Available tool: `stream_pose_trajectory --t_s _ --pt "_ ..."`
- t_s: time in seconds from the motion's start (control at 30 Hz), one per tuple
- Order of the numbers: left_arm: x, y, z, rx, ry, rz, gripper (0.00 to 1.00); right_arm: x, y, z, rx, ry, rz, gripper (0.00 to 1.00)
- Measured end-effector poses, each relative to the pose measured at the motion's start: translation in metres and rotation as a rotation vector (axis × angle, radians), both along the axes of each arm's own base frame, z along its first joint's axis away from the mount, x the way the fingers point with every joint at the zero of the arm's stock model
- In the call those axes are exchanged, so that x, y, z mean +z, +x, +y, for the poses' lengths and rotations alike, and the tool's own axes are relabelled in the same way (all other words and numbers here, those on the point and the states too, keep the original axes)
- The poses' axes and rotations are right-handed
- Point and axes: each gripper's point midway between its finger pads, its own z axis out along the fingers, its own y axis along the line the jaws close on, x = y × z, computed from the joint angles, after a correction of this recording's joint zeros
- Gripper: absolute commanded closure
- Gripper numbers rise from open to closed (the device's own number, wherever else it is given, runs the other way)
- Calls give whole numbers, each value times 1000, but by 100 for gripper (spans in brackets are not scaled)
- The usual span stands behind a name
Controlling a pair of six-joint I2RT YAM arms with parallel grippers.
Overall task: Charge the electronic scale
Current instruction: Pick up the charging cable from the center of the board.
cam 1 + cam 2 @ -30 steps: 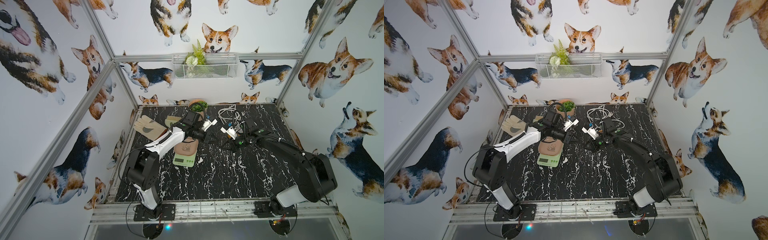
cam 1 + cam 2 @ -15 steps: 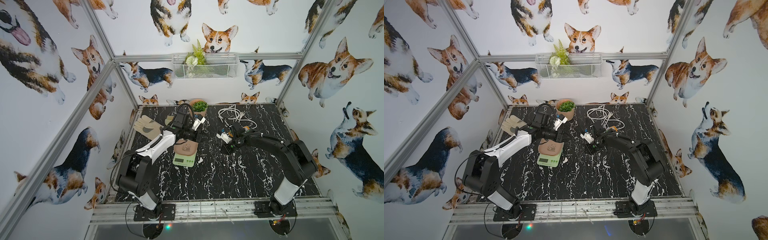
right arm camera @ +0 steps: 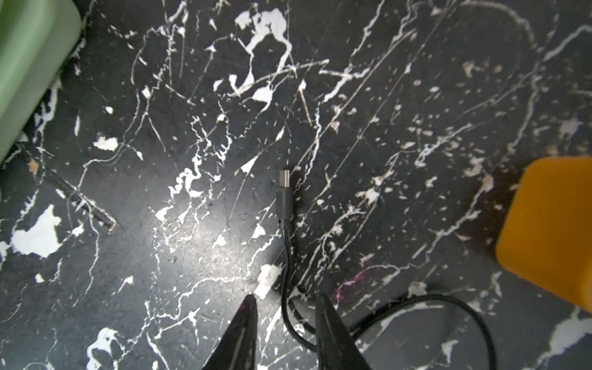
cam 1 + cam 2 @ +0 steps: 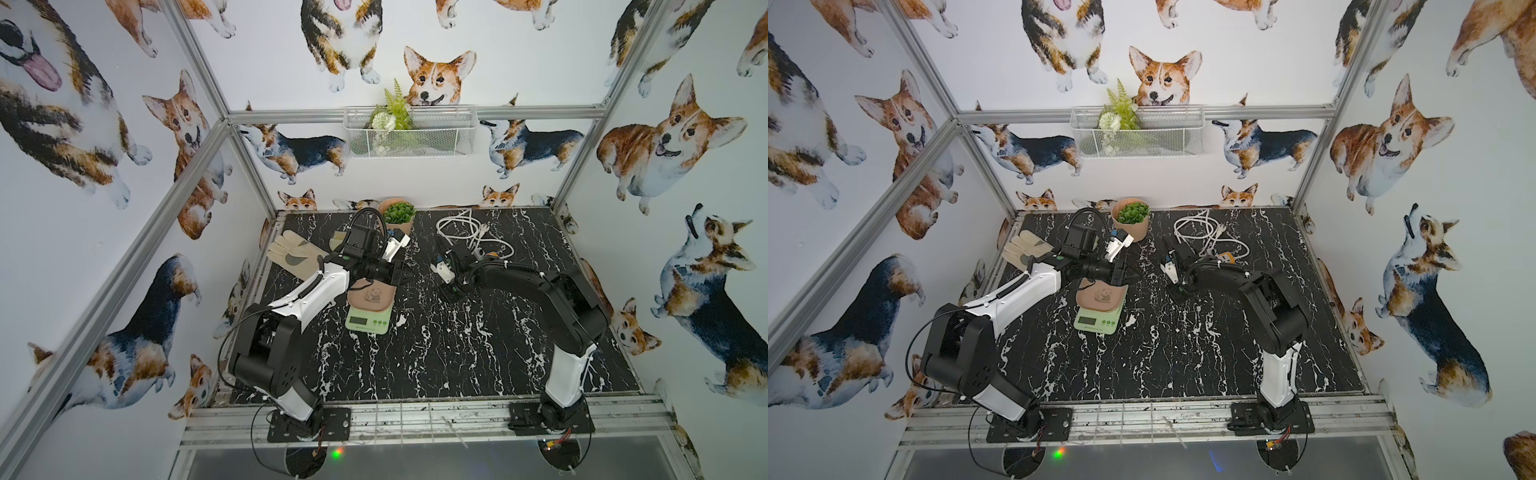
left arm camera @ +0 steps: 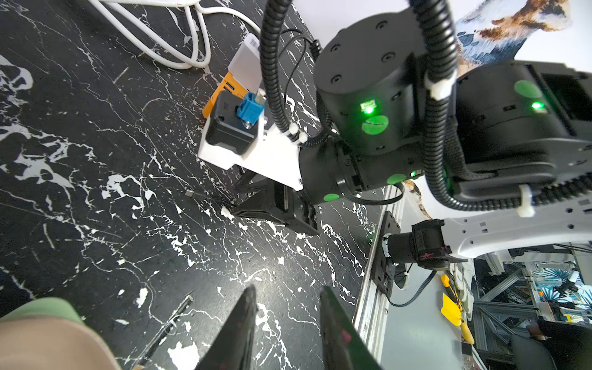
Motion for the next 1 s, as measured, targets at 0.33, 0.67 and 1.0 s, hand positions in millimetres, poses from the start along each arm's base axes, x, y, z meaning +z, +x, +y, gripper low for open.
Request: stream_pose_trajectory --t_s 0.33,0.67,1.0 --pt "3 -2 -2 -12 -22 -3 63 -9 3 5 -4 -1 3 67" --pt "13 -6 -3 -28 -59 -18 62 -14 11 12 0 -55 -73 76" --pt "13 -8 -3 -29 -63 -15 61 -15 17 22 12 -73 -117 100"
